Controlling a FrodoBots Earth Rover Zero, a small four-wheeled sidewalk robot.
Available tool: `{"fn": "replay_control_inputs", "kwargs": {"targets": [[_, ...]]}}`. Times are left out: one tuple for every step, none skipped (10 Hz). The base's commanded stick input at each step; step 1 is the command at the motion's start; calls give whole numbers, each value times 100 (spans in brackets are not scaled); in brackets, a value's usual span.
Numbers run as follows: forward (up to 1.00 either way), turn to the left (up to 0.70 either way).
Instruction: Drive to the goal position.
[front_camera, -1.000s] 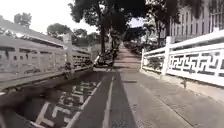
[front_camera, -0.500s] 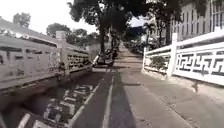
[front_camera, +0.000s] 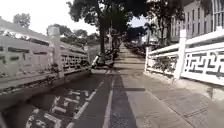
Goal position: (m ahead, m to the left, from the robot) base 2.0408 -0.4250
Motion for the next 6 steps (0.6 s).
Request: {"fn": "replay_control_inputs", "kwargs": {"targets": [[70, 0], [70, 0], [70, 0], [70, 0], [70, 0], [70, 0]]}}
